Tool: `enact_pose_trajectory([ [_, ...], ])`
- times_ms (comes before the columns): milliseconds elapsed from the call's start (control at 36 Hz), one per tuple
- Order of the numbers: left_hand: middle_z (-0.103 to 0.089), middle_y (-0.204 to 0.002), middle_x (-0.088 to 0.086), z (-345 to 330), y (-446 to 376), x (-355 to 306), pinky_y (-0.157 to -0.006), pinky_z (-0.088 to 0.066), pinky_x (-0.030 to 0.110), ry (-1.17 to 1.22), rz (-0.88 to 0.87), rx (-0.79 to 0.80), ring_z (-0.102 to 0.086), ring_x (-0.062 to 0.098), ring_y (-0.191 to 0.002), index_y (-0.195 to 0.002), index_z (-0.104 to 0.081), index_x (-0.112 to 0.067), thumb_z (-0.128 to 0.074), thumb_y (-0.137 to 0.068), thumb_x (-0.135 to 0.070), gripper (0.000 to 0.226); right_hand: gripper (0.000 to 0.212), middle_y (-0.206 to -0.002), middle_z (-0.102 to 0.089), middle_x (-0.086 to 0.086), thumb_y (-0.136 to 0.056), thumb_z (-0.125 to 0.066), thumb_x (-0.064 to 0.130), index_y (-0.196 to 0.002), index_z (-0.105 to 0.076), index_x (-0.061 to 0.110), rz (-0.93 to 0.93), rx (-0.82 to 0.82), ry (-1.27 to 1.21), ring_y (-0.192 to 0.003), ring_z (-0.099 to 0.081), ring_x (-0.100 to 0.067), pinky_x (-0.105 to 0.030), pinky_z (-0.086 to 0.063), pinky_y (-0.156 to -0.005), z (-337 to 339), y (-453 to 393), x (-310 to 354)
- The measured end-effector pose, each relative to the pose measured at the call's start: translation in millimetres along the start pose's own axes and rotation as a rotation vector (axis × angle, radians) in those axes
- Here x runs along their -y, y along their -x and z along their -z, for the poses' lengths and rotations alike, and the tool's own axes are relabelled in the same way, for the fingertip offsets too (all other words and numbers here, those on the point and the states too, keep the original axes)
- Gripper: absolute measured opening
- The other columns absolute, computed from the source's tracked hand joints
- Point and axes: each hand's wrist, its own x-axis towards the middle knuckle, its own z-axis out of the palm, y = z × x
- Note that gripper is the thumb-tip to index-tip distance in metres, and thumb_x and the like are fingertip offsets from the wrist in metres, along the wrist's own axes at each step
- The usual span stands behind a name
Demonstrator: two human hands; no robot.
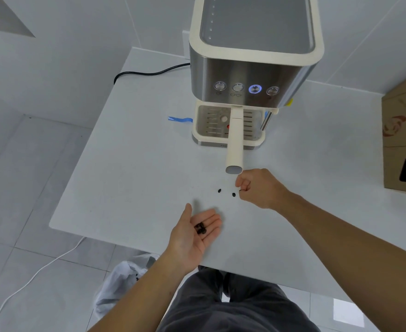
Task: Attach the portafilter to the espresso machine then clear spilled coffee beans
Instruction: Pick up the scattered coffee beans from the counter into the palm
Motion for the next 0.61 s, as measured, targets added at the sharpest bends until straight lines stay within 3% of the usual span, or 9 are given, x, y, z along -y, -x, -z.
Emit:
enact_pose_trajectory([
  [139, -0.074, -0.105, 0.021, -1.1, 0.4, 1.5, -0.087, -0.054, 0.037, 0.003, 0.001, 0.004, -0.067, 0.030, -0.105, -0.107, -0.069, 0.004, -0.039, -0.100, -0.048, 0.061, 0.022, -0.087, -0.067, -0.004, -0.080, -0.060, 0.002, -0.094, -0.070, 0.015, 0.032, 0.044, 0.042, -0.079, -0.066, -0.025, -0.033, -0.058, -0.066, -9.6, 2.3, -1.7],
  [278, -0.074, -0.104, 0.021, -0.5, 0.5, 2.1, -0.087, -0.054, 0.037, 0.005, 0.000, 0.001, -0.067, 0.029, -0.104, -0.108, -0.069, 0.004, -0.039, -0.100, -0.048, 0.061, 0.020, -0.089, -0.069, -0.005, -0.083, -0.062, 0.004, -0.098, -0.071, 0.014, 0.062, 0.045, 0.082, -0.082, -0.067, -0.024, -0.035, -0.060, -0.073, -14.2, 2.0, -2.0],
  [417, -0.074, -0.104, 0.021, 2.1, 0.8, 3.3, -0.085, -0.054, 0.036, 0.011, -0.005, -0.003, -0.068, 0.029, -0.103, -0.109, -0.068, 0.004, -0.038, -0.100, -0.048, 0.061, 0.018, -0.088, -0.068, -0.001, -0.085, -0.060, 0.007, -0.095, -0.072, 0.014, 0.056, 0.055, 0.137, -0.083, -0.066, -0.022, -0.029, -0.057, -0.070, -17.0, -0.1, -0.2],
  [528, -0.074, -0.103, 0.020, 1.6, 1.8, 4.6, -0.082, -0.055, 0.036, 0.007, -0.008, -0.004, -0.069, 0.028, -0.100, -0.109, -0.068, 0.004, -0.039, -0.100, -0.048, 0.061, 0.019, -0.081, -0.059, 0.004, -0.085, -0.058, 0.006, -0.096, -0.071, 0.014, 0.053, 0.064, 0.190, -0.075, -0.058, -0.018, -0.017, -0.041, -0.053, -15.8, -1.7, 2.7],
  [611, -0.074, -0.104, 0.021, 0.7, 1.9, 5.4, -0.082, -0.055, 0.036, 0.008, -0.008, -0.008, -0.069, 0.029, -0.101, -0.109, -0.068, 0.005, -0.039, -0.100, -0.048, 0.061, 0.017, -0.074, -0.053, 0.009, -0.083, -0.057, 0.006, -0.087, -0.068, 0.018, 0.042, 0.076, 0.229, -0.072, -0.056, -0.017, -0.020, -0.042, -0.056, -15.0, -3.9, 5.6],
])
